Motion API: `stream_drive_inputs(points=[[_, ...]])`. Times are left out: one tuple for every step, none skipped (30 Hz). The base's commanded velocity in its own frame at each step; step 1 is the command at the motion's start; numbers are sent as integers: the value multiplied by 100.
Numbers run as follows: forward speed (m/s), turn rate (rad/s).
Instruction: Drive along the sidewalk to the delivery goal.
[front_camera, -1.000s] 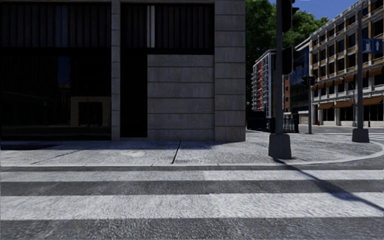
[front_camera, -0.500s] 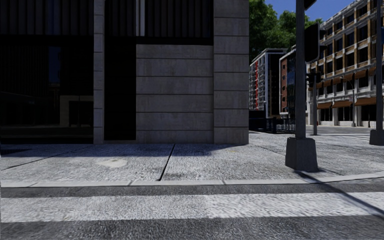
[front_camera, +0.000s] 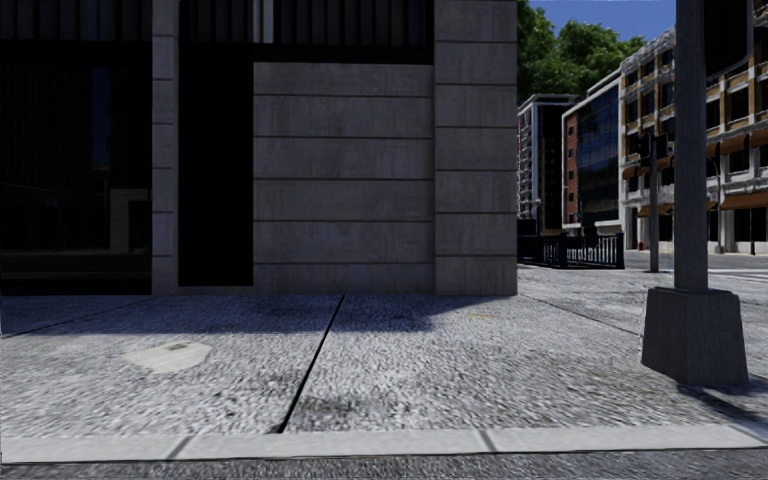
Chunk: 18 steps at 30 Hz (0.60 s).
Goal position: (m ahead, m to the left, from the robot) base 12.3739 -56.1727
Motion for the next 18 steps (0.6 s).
stream_drive_inputs(points=[[178,0],[178,0],[178,0],[178,0],[178,0],[178,0],[178,0],[178,0],[178,0],[178,0],[178,0],[178,0],[178,0],[178,0],[178,0],[178,0],[178,0],[178,0]])
